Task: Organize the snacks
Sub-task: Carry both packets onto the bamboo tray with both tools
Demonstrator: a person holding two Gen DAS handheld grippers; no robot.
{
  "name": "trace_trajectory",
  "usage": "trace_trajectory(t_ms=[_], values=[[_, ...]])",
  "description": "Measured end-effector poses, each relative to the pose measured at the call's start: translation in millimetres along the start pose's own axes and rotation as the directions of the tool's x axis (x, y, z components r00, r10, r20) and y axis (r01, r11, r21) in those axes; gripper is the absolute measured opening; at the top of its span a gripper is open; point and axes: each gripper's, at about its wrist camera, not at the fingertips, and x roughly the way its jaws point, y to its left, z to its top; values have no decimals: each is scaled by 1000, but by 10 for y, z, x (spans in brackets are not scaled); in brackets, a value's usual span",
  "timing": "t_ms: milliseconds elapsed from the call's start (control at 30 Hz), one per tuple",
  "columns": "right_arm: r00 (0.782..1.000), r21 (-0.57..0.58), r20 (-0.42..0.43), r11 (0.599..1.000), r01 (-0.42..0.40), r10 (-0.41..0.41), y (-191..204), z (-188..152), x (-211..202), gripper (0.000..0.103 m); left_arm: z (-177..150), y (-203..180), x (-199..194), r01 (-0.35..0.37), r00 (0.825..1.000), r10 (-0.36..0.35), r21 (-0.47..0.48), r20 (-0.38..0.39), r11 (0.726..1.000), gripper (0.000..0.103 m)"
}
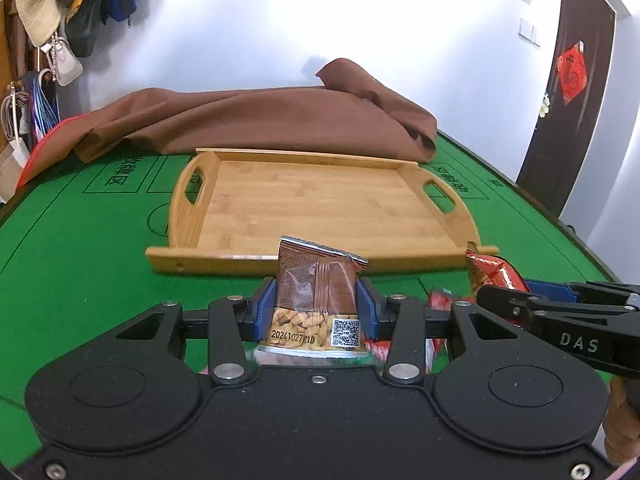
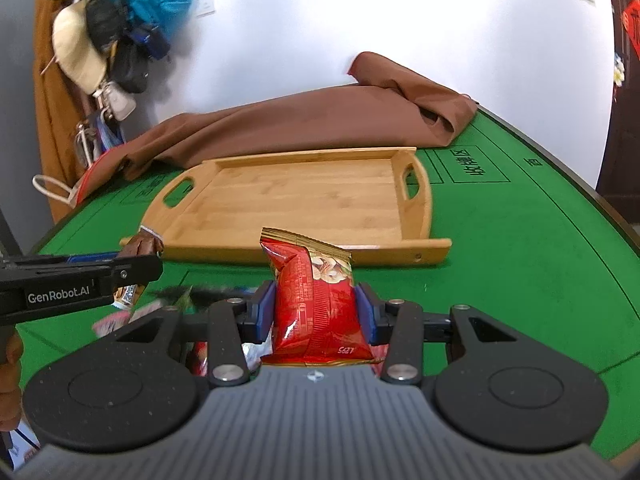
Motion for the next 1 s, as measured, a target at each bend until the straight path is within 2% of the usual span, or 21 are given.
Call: trace_trajectory(t_ms=[333,500,600,800,1000], values=[[1000,82,-30,997,3,-1,-250,585,335,47,575,142,454,-9,999,7,-42,-43,999,40],[993,143,-110,990,-14,31,-346,897,720,47,835,199,810,-41,995,33,-75,-98,996,40],[986,151,-166,988,6,20,-346,1022,982,47,948,237,1054,-57,989,42,-101,-140,993,40],[968,152,-252,988,38,2,-339,1133,1420,48,1050,267,1491,-100,978,76,-113,-196,989,40],[960,108,-274,991,84,-51,-275,1132,1687,48,1003,219,1776,-125,970,106,-77,-219,989,40]])
